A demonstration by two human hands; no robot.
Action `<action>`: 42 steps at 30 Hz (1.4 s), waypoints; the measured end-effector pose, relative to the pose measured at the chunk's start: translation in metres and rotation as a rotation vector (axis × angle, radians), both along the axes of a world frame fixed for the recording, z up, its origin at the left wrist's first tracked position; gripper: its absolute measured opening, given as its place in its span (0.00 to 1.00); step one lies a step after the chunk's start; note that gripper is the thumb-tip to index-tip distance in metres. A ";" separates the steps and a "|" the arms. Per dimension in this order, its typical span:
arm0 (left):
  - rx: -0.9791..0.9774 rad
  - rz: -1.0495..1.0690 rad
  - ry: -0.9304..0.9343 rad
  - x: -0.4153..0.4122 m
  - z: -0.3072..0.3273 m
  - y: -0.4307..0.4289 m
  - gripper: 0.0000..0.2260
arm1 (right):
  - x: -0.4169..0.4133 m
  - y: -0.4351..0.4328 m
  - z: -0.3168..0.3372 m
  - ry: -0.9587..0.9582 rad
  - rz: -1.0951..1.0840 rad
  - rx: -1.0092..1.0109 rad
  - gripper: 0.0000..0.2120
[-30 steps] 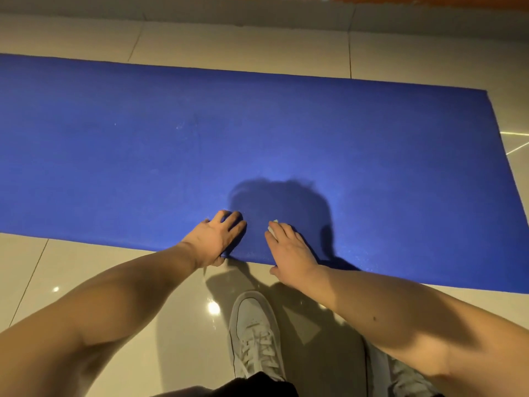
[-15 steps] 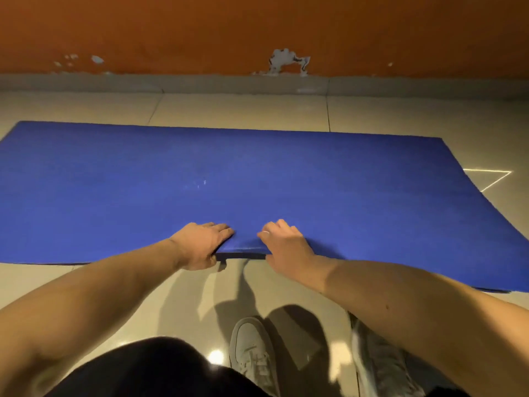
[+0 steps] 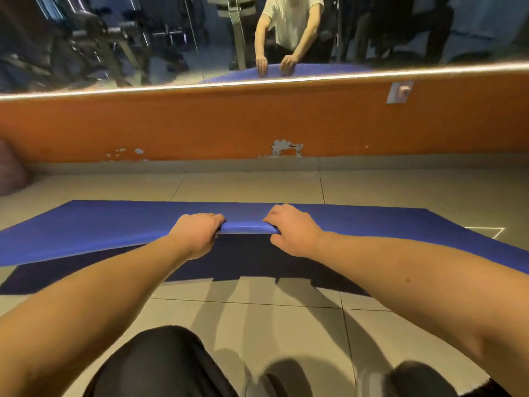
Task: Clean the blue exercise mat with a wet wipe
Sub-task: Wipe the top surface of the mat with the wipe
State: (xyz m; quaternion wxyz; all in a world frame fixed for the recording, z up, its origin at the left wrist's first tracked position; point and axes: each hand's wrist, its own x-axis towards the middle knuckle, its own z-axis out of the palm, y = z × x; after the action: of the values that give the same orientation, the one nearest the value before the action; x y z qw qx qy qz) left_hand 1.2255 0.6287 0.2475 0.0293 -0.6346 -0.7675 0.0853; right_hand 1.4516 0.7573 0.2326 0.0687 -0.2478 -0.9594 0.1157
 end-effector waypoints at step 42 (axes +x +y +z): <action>0.688 0.237 0.087 0.005 0.134 0.074 0.27 | -0.007 0.087 0.170 0.288 -0.232 0.499 0.16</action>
State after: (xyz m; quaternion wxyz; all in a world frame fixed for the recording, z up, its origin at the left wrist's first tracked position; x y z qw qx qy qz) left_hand 1.2300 0.7023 0.3819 0.2637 -0.4902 -0.8174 -0.1482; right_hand 1.4441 0.8446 0.4031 0.2756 -0.3120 -0.9039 -0.0979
